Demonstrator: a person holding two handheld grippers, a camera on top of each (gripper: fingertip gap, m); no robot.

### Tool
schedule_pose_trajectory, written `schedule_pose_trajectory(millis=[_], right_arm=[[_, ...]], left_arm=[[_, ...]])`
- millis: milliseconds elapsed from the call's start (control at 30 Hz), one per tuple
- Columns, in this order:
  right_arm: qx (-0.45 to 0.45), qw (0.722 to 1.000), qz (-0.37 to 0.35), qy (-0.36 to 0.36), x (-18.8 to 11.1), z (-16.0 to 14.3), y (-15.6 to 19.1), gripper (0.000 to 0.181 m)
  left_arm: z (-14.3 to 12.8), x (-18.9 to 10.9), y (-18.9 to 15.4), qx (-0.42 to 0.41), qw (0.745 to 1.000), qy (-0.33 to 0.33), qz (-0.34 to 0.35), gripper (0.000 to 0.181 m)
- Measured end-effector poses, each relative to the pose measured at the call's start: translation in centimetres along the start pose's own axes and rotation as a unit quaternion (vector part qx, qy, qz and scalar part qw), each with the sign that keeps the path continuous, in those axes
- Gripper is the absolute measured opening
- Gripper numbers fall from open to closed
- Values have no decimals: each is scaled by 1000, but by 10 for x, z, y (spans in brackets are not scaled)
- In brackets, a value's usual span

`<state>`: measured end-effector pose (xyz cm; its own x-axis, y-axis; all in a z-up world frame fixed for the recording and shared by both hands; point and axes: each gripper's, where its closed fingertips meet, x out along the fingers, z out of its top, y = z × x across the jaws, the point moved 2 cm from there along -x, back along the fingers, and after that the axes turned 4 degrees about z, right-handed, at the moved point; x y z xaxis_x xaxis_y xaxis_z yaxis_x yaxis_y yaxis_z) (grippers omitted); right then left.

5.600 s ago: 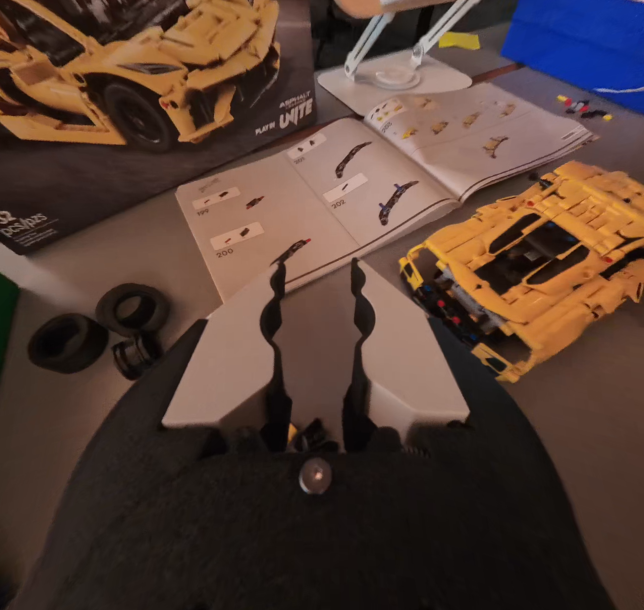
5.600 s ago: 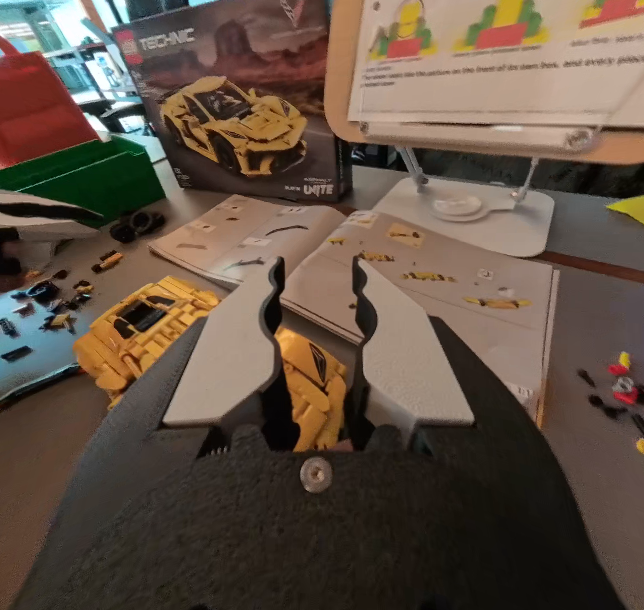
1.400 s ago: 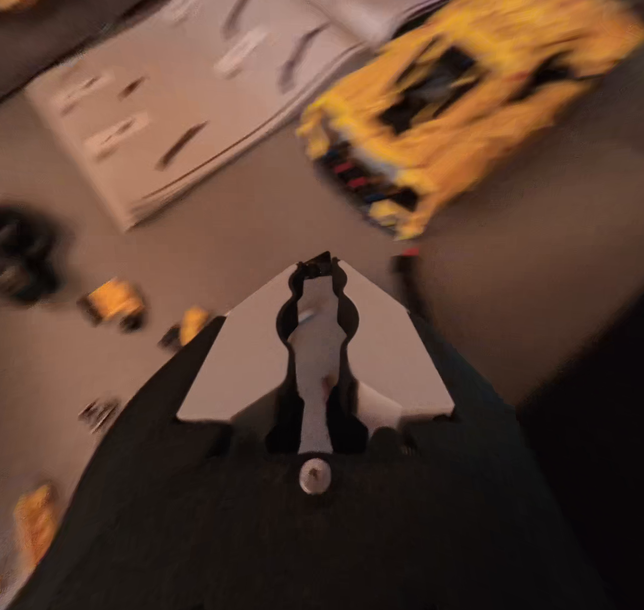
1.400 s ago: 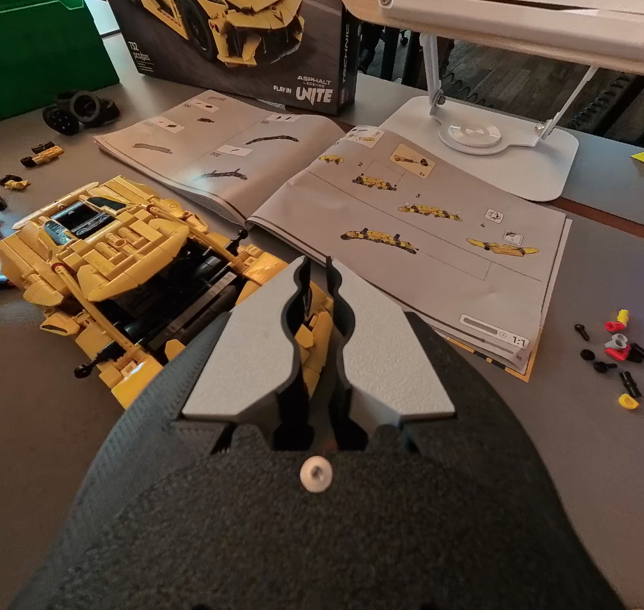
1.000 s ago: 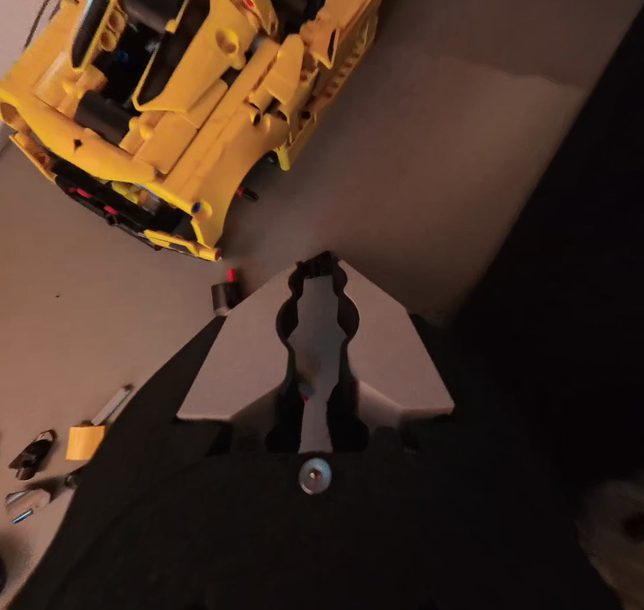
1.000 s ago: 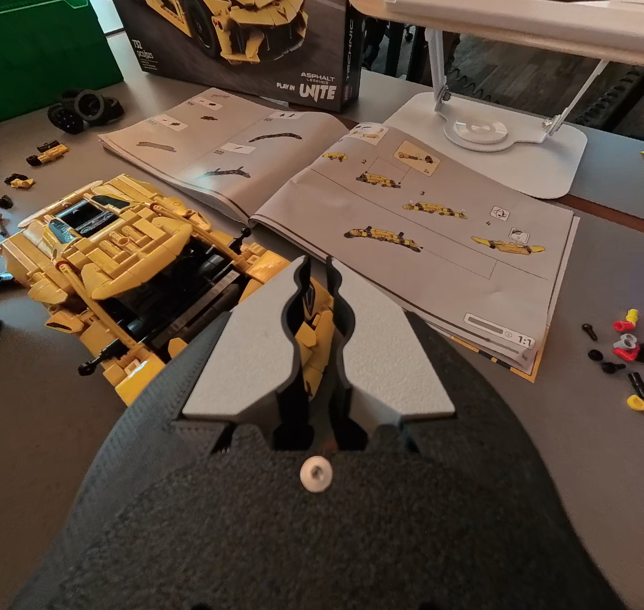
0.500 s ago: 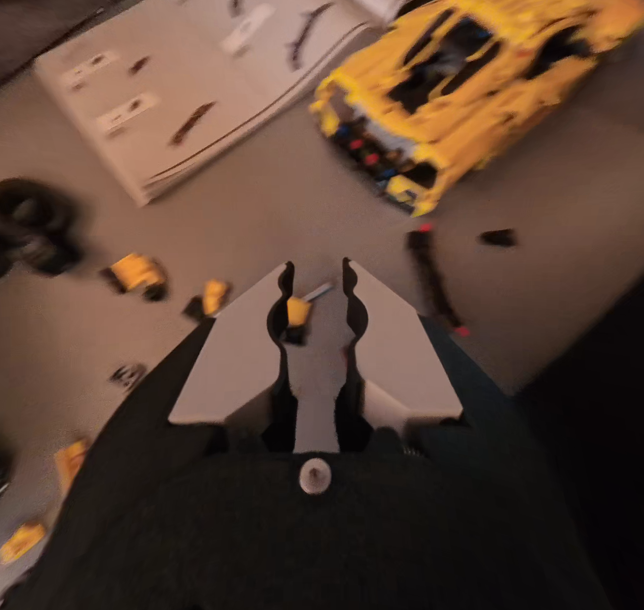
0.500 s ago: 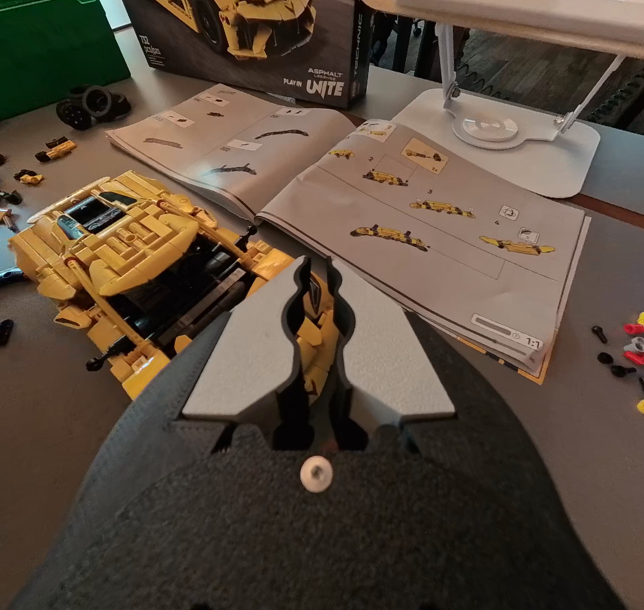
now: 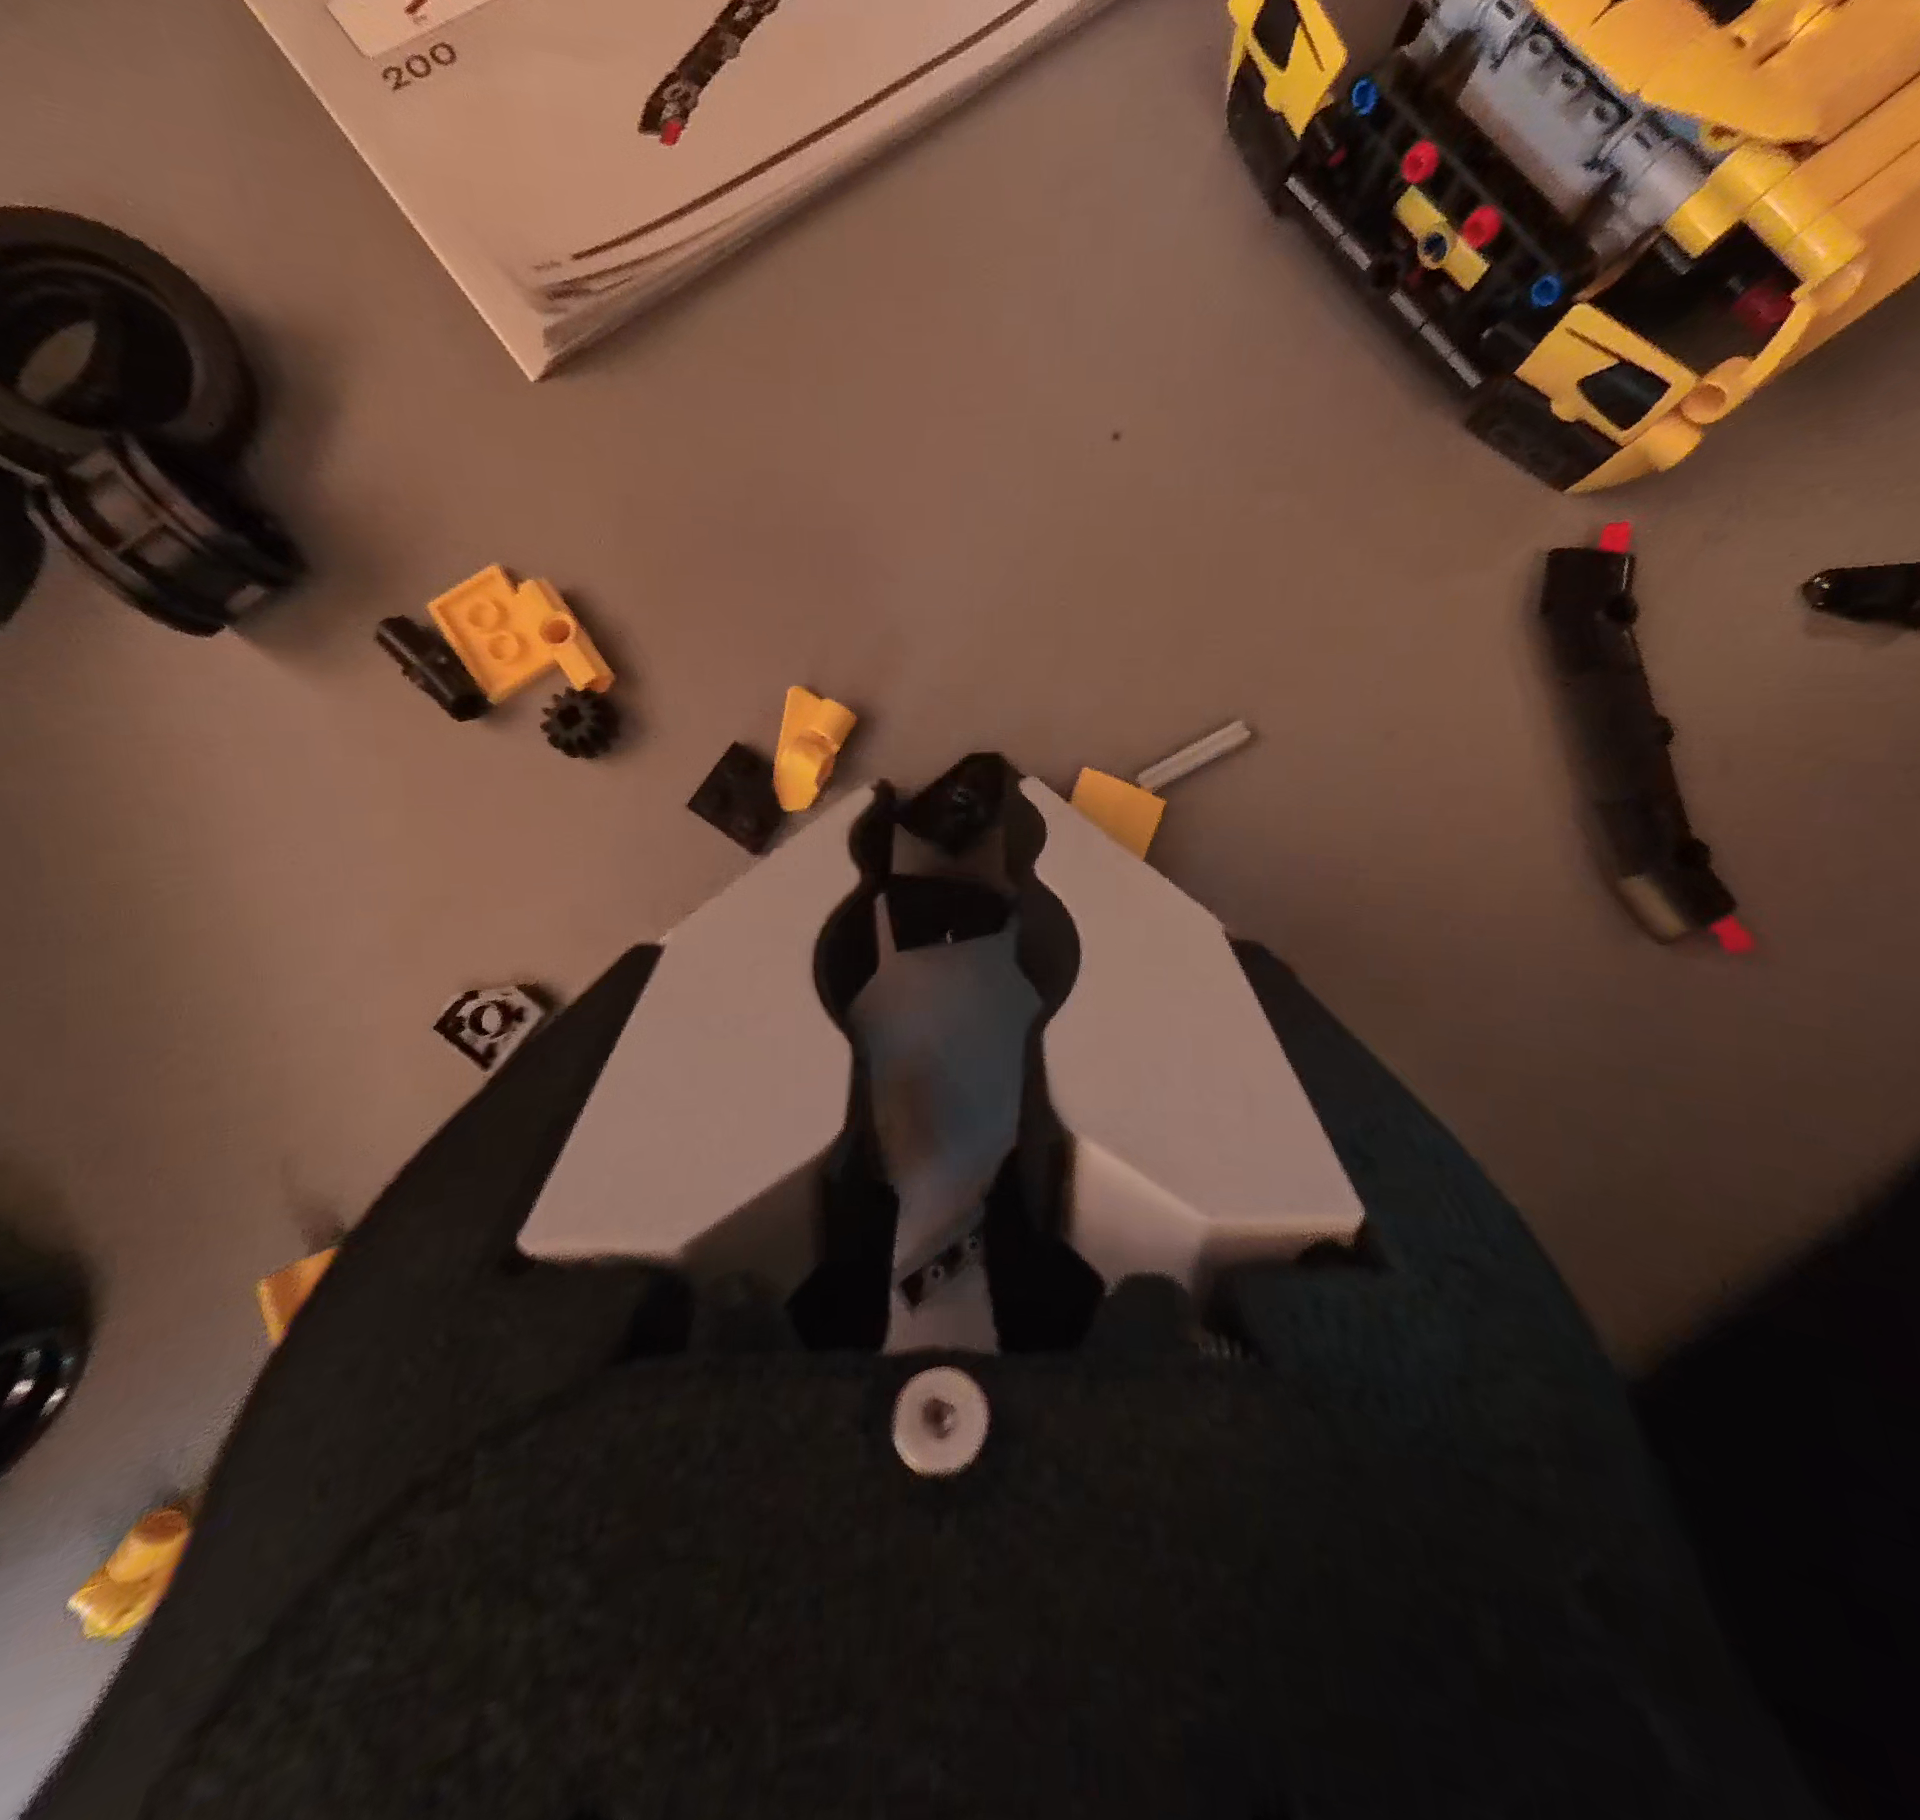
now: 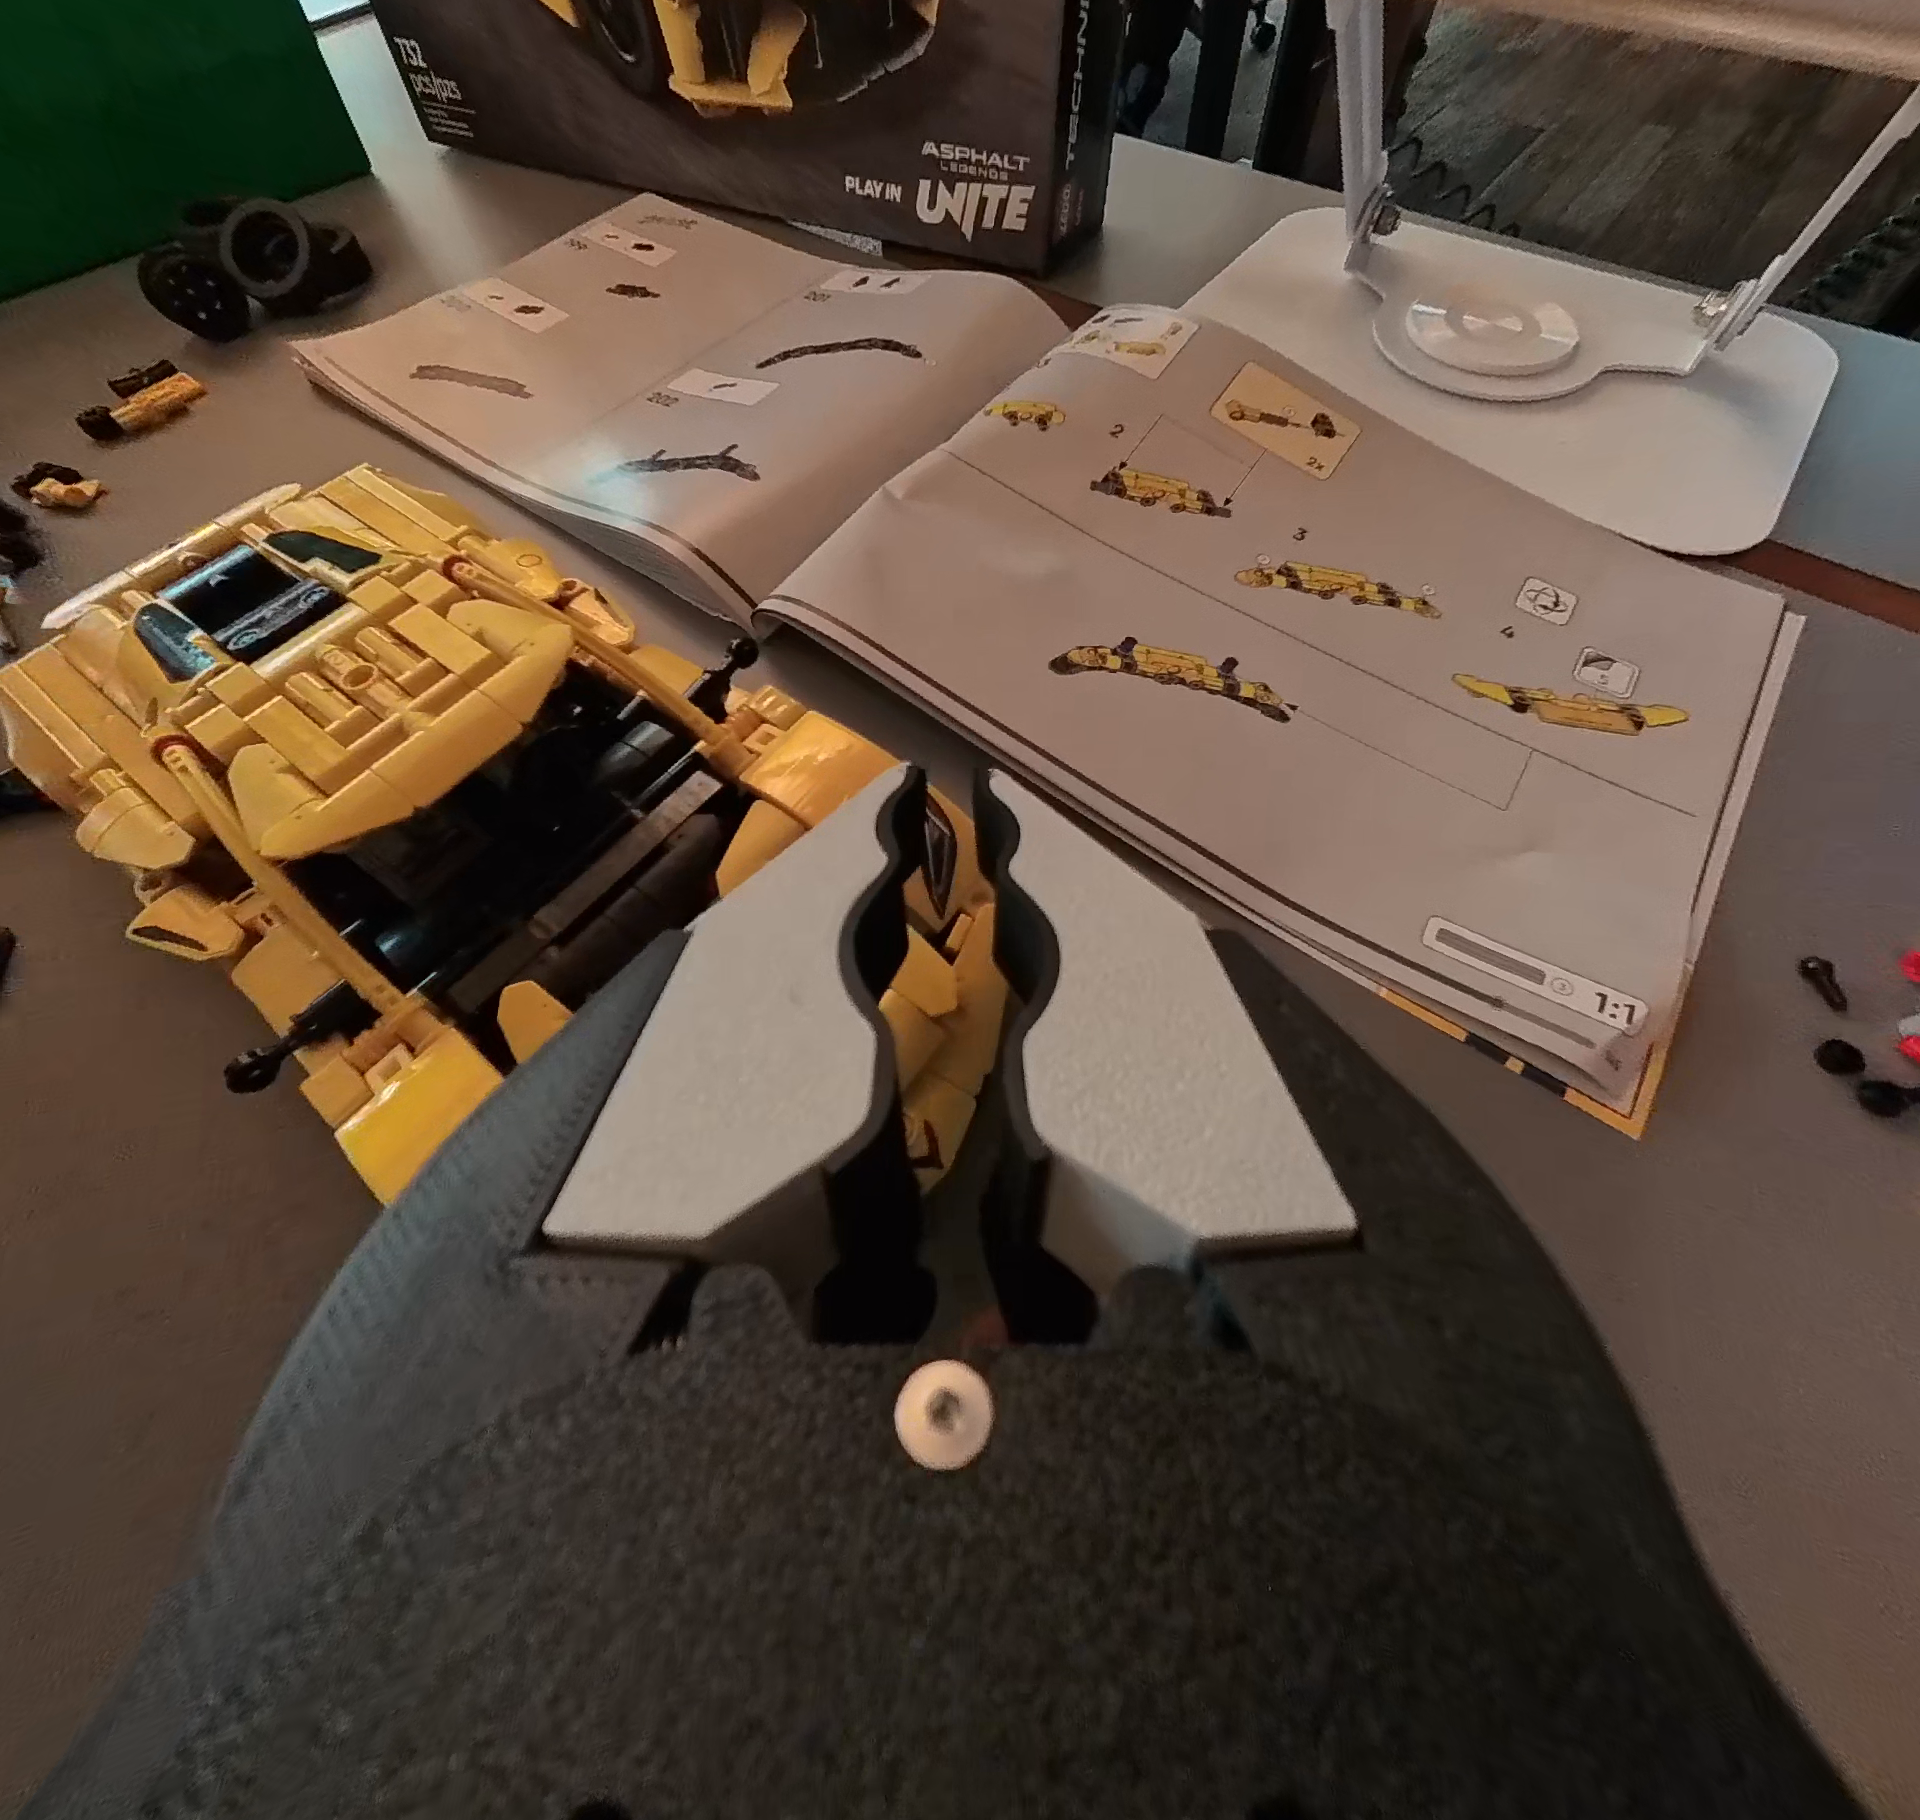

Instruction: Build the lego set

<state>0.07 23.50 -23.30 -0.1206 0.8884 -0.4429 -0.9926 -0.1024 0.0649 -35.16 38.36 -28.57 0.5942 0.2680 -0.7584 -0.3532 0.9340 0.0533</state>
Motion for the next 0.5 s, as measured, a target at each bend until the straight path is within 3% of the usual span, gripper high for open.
schedule_pose_trajectory(millis=[133,200,267,333,400,500], right_arm=[[1,1000,-1,-3,-1,1,-1,8],[1,1000,-2,-7,-2,3,-1,9],[1,1000,-3,-10,-3,5,-1,8],[0,1000,0,-13,-4,7,1,8],[-2,1000,3,-18,-5,9,4,8],[-4,1000,7,-21,-6,11,6,9]], left_arm=[[3,-3,1,9,1000,5,16,20],[20,-13,-11,10,1000,-27,1,19],[47,-26,-50,27,995,-77,-57,19],[64,-29,-110,56,984,-101,-139,19],[69,-22,-170,80,971,-101,-202,20],[62,3,-224,107,969,-65,-211,19]])
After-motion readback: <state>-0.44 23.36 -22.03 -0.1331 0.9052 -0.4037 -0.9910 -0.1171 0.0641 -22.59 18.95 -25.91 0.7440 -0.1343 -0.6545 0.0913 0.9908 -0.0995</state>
